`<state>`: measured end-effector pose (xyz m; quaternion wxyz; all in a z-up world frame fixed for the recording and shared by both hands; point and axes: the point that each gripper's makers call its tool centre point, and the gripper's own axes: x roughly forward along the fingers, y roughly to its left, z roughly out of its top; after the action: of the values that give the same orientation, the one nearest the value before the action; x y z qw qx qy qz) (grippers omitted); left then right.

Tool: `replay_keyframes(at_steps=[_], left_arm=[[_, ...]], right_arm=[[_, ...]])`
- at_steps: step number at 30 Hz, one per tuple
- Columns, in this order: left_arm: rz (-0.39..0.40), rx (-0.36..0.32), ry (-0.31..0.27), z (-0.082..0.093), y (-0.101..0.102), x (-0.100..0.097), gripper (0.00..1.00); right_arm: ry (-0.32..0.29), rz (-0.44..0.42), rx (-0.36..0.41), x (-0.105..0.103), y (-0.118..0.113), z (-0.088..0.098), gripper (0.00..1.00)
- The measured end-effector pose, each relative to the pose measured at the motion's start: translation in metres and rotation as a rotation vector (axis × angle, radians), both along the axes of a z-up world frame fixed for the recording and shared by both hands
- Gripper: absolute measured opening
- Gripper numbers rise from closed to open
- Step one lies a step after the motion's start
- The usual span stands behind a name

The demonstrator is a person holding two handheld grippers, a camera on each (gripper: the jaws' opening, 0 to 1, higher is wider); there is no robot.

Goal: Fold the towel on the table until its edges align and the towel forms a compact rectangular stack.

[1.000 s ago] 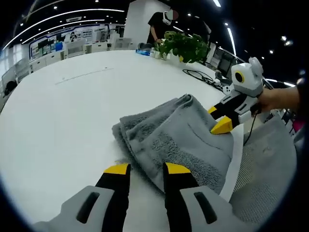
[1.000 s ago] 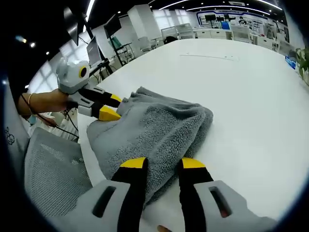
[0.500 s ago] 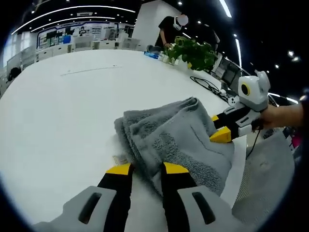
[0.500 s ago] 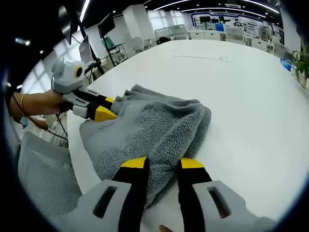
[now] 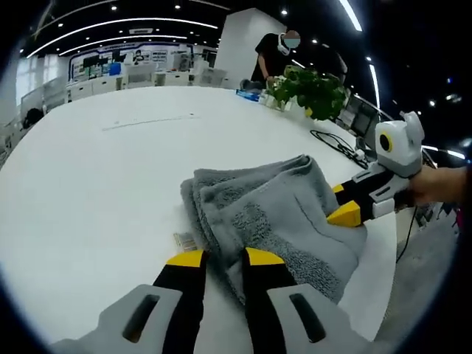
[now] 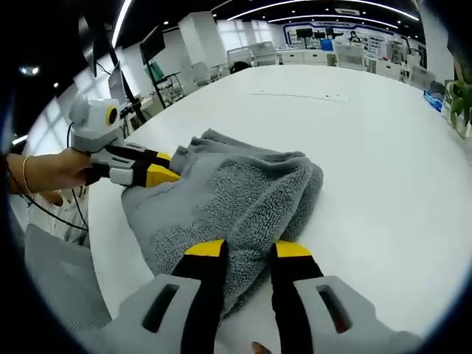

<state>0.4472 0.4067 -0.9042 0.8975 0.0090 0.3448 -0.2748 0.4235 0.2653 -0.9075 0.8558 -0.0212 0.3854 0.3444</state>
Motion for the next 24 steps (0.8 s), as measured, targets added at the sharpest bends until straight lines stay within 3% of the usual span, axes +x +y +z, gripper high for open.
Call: replay_keyframes(at_steps=[3, 15, 20, 24], left_arm=[[-0.002, -0.002, 0.003, 0.000, 0.001, 0.014, 0.19], [0.001, 0.023, -0.050, 0.002, 0.000, 0.038, 0.17], [0.039, -0.020, -0.010, 0.001, 0.003, 0.038, 0.17], [0.039, -0.017, 0.001, 0.004, 0.001, 0.036, 0.17]], right_arm=[[0.001, -0.021, 0.006, 0.010, 0.001, 0.000, 0.22], [-0.027, -0.060, 0.020, 0.041, 0.000, 0.001, 0.22], [-0.019, -0.071, 0.010, 0.043, 0.000, 0.003, 0.22], [-0.005, -0.080, 0.015, 0.044, -0.001, 0.004, 0.22]])
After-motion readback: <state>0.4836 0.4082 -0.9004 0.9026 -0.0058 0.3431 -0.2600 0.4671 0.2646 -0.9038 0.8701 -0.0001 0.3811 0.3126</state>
